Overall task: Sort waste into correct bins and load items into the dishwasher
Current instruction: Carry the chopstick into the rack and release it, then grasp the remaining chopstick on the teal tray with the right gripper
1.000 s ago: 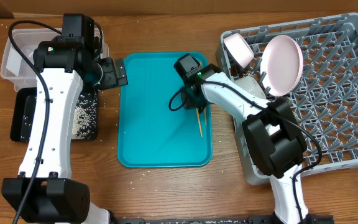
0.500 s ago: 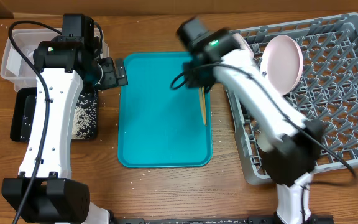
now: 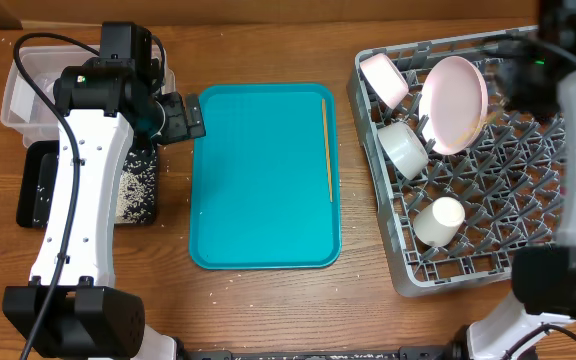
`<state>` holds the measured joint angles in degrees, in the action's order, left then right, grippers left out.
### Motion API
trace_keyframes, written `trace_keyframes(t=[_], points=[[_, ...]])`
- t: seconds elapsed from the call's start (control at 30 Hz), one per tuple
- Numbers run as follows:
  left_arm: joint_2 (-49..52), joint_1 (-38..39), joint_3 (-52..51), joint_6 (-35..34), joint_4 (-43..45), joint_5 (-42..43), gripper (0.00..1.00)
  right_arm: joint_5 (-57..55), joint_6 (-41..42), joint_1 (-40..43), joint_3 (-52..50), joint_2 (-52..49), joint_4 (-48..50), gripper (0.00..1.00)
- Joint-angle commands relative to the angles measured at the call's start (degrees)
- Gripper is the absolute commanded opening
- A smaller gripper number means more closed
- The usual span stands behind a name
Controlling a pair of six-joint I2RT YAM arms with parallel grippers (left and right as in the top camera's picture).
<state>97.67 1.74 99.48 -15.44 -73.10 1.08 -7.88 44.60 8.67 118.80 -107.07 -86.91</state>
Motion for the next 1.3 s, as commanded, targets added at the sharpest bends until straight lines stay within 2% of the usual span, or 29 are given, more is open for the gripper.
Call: trace_keyframes(t=[0.0, 0.13, 0.2, 0.23, 0.3, 0.4, 0.47, 0.6, 0.8, 0.93, 1.07, 1.27], points=[[-0.3, -0.1, 1.0, 0.7, 0.0, 0.4, 1.0, 4.7, 6.7, 3.7, -6.5, -0.4, 3.0, 0.04], [-0.3, -0.1, 1.0, 0.7, 0.0, 0.4, 1.0, 5.0, 6.7, 4.9, -14.7, -0.4, 8.4, 0.04], [-0.3, -0.1, 1.0, 0.7, 0.0, 0.4, 1.0, 5.0, 6.7, 4.9, -17.9, -0.4, 10.3, 0.1], [-0.3, -0.1, 1.0, 0.7, 0.0, 0.4, 1.0, 5.0, 6.6, 4.9, -18.7, -0.4, 10.6, 0.18], [-0.3, -0.1, 1.0, 0.7, 0.0, 0.4, 1.0, 5.0, 5.9, 4.9, -19.1, -0.4, 10.6, 0.25], [-0.3, -0.1, 1.0, 0.7, 0.0, 0.4, 1.0, 5.6, 1.6, 4.9, -18.2, -0.3, 10.3, 0.35], [-0.3, -0.1, 1.0, 0.7, 0.0, 0.4, 1.0, 6.2, -0.6, 4.9, -17.1, -0.2, 9.5, 0.47], [-0.3, -0.1, 1.0, 0.7, 0.0, 0.4, 1.0, 7.8, -5.6, 4.9, -14.7, 1.2, 7.5, 0.53], [-0.3, -0.1, 1.0, 0.7, 0.0, 0.4, 1.0, 15.2, -18.2, 0.7, -12.6, 7.6, 7.6, 0.55], [-0.3, -0.1, 1.0, 0.7, 0.0, 0.4, 1.0, 17.7, -27.2, -11.0, -12.6, 10.1, 11.3, 0.55], [-0.3, -0.1, 1.0, 0.7, 0.0, 0.4, 1.0, 9.6, -27.9, -23.7, -14.8, 7.2, 16.3, 0.56], [-0.3, -0.1, 1.0, 0.7, 0.0, 0.4, 1.0, 6.8, -27.9, -33.0, -17.8, -0.6, 23.5, 0.55]])
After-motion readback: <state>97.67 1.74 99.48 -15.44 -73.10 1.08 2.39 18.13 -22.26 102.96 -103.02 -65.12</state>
